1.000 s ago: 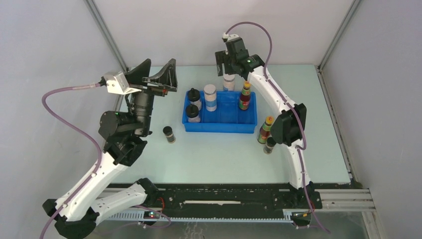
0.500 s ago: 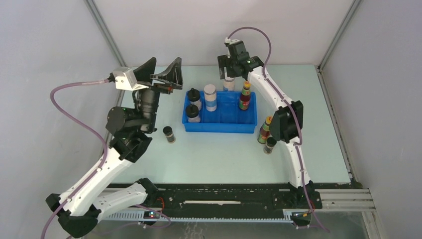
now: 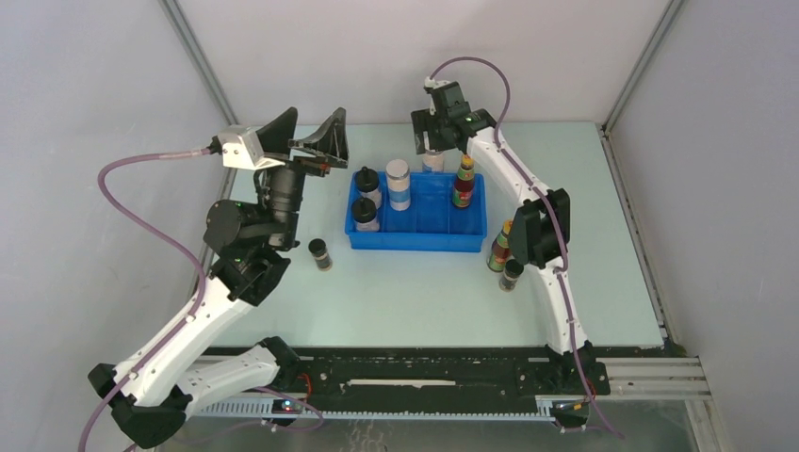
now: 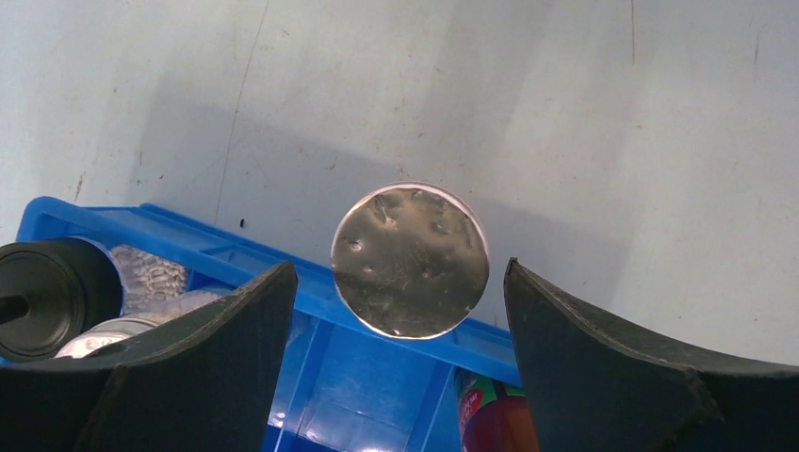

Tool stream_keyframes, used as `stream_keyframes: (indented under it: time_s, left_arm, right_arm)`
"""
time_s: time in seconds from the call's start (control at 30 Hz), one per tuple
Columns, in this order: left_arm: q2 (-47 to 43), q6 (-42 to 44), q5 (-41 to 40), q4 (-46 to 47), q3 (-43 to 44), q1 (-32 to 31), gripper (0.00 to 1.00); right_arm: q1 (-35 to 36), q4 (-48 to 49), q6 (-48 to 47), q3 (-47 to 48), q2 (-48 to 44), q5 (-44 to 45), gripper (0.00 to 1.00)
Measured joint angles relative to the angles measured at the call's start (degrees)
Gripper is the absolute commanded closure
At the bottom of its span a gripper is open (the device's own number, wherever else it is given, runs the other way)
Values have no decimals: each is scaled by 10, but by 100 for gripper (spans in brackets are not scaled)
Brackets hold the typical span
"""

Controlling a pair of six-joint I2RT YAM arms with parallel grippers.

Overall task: Organize the condiment bottles
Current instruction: Pick up the bottle from the center of the board.

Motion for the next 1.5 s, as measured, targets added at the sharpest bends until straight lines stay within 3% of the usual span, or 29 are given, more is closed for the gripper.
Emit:
stream_keyframes:
  time_s: [0.17, 0.37, 0.47, 0.63, 1.5]
  left_arm:
    - [3, 1, 0, 4, 0, 0, 0]
    - [11, 4, 2, 5, 0, 0, 0]
    - [13, 5, 2, 5, 0, 1, 0]
    - [13, 5, 2, 9, 0, 3, 0]
    - [2, 4, 2, 4, 0, 4, 0]
  right_arm:
    - [-5, 0, 0, 0, 9, -8, 13]
    - [-9, 0, 2, 0, 14, -13, 31]
    - [-10, 0, 2, 3, 16, -18, 53]
    - [-12, 0, 3, 7, 18, -20, 100]
    - [-7, 10, -25, 7, -9, -1, 100]
